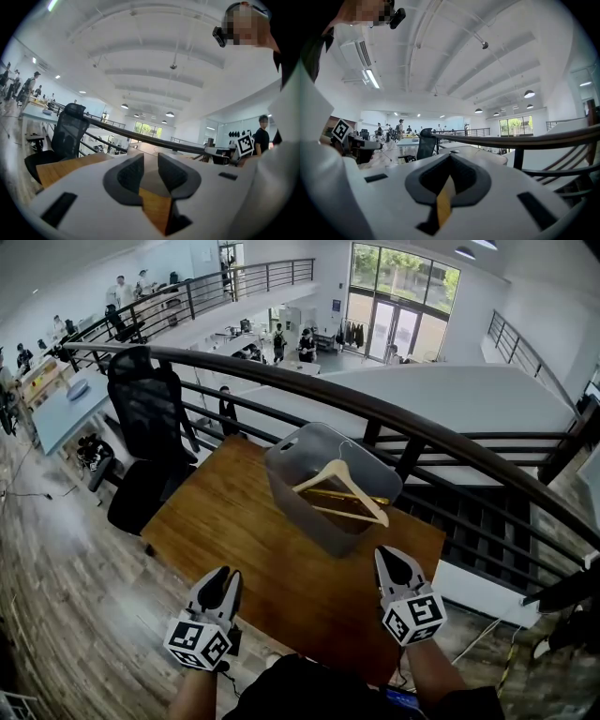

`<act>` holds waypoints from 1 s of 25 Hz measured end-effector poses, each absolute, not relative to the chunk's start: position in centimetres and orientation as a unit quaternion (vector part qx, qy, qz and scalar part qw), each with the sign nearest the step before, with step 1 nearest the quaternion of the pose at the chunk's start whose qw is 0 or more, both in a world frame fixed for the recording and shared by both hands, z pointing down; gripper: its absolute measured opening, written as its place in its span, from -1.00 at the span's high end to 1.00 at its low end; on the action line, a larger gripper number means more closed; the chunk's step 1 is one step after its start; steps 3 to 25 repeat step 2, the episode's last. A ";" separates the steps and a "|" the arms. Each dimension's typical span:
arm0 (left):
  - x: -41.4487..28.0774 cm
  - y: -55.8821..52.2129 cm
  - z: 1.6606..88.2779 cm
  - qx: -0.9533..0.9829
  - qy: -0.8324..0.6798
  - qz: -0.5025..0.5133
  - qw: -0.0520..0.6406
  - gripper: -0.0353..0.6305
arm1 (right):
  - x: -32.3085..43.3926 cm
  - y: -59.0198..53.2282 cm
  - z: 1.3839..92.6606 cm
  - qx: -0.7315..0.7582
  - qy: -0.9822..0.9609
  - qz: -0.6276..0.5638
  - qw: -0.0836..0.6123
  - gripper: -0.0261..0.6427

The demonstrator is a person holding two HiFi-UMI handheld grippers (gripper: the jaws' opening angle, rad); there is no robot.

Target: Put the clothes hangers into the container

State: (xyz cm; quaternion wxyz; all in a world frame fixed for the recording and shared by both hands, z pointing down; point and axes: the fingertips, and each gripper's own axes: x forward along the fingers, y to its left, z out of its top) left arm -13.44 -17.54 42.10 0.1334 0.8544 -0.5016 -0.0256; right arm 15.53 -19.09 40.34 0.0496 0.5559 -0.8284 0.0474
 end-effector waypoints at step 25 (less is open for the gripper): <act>-13.4 -17.5 42.2 0.855 -0.500 -0.026 0.134 0.60 | 15.2 -19.1 40.5 0.553 -0.830 0.051 0.049 0.95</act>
